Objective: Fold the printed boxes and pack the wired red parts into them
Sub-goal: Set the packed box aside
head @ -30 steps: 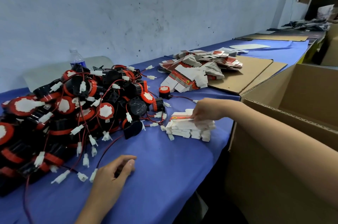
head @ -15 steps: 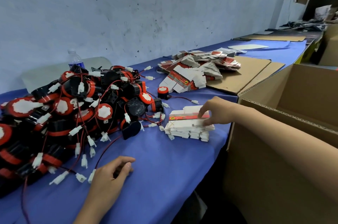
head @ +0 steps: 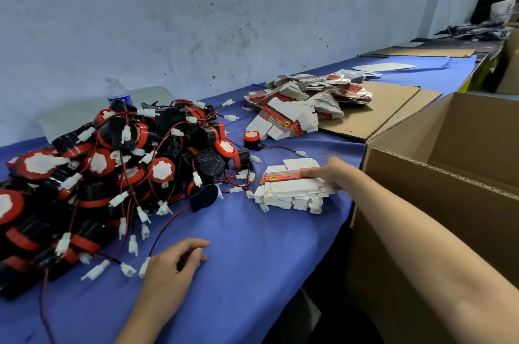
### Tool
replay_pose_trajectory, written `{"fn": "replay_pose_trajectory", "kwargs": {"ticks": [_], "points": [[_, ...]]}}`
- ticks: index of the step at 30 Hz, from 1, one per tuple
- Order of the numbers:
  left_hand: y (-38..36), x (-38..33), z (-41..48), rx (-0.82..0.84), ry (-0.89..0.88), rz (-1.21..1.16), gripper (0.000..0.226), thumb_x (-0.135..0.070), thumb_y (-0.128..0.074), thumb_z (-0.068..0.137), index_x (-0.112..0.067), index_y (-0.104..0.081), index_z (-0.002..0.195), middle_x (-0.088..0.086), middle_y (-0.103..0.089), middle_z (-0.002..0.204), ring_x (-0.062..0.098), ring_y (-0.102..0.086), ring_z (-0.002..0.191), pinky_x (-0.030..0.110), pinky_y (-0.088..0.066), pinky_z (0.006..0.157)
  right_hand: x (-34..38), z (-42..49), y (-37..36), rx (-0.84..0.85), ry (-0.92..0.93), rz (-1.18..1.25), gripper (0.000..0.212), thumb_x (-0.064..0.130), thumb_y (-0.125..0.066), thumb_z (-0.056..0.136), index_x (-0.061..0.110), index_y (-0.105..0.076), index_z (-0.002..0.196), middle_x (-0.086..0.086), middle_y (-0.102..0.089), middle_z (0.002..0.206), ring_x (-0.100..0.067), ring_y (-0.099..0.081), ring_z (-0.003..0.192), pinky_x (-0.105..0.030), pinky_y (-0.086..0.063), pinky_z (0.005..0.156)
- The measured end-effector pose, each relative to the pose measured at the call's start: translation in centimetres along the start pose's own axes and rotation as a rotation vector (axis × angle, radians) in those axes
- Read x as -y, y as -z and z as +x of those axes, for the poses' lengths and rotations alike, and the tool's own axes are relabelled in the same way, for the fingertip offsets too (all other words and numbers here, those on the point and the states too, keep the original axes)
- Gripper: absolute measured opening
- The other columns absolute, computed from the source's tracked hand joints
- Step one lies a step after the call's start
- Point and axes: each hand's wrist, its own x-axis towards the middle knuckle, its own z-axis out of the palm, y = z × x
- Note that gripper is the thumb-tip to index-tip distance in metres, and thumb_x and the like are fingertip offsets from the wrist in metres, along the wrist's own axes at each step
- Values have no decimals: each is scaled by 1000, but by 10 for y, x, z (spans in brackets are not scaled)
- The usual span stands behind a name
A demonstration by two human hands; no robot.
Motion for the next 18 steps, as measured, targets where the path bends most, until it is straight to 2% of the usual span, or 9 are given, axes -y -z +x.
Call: {"fn": "replay_pose_trajectory", "kwargs": {"ticks": [3, 6, 8, 10, 11, 12, 14, 15, 18], "points": [[0, 0, 1, -1, -1, 10, 26, -10, -60, 93, -34, -69, 90, -22, -70, 79, -8, -63, 76, 5, -45, 65, -3, 2, 2, -36, 4, 89, 81, 50, -76, 74, 3, -41, 129, -12, -55, 114, -24, -53, 87, -30, -44, 60], [0, -1, 1, -4, -8, 20, 25, -11, -60, 93, -34, -70, 90, -22, -70, 80, -8, -63, 76, 6, -45, 65, 0, 2, 5, -75, 53, 45, 70, 41, -79, 75, 3, -45, 123, -11, -53, 109, -22, -51, 86, -30, -44, 53], [0, -2, 1, -7, -4, 22, 25, -10, -61, 93, -33, -70, 89, -19, -71, 77, -8, -63, 75, 6, -46, 65, 8, 2, 9, -144, 113, -107, 62, 39, -78, 76, 4, -51, 119, -7, -54, 100, -22, -52, 89, -31, -49, 60], [0, -2, 1, -10, -2, 17, 25, -9, -61, 93, -32, -70, 89, -14, -72, 74, -7, -63, 75, 6, -46, 65, 19, 0, 14, -191, 149, -260, 63, 41, -77, 76, 7, -53, 122, -8, -51, 114, -26, -52, 105, -34, -52, 78], [0, -2, 0, -8, -2, 12, 26, -8, -61, 93, -32, -70, 89, -11, -72, 74, -7, -63, 76, 5, -45, 65, 24, 0, 19, -187, 158, -290, 61, 40, -78, 76, 8, -53, 121, -10, -50, 117, -26, -53, 105, -35, -52, 81], [0, -2, 0, -2, -2, 9, 25, -9, -61, 93, -32, -70, 89, -10, -72, 74, -7, -63, 77, 5, -45, 65, 29, 1, 23, -164, 169, -284, 54, 36, -77, 77, 8, -54, 117, -10, -53, 110, -24, -56, 96, -33, -53, 77], [0, -2, 0, 7, -1, 7, 25, -9, -60, 93, -32, -70, 90, -10, -72, 75, -7, -63, 79, 4, -44, 65, 37, 2, 35, -134, 201, -228, 28, 25, -69, 85, 6, -54, 98, -10, -56, 90, -20, -55, 69, -30, -50, 57], [0, -1, 1, 9, -3, 8, 25, -9, -60, 93, -32, -70, 90, -11, -72, 75, -7, -63, 79, 3, -44, 64, 40, 2, 42, -164, 226, -221, 19, 21, -64, 88, 5, -53, 91, -12, -57, 87, -20, -53, 63, -30, -47, 52], [1, -1, 1, 9, -16, 6, 26, -8, -61, 93, -32, -70, 90, -16, -71, 74, -6, -63, 76, 4, -43, 64, 45, -8, 64, -341, 333, -343, 17, 22, -58, 90, 5, -56, 92, -11, -61, 92, -26, -59, 78, -35, -51, 66]]}}
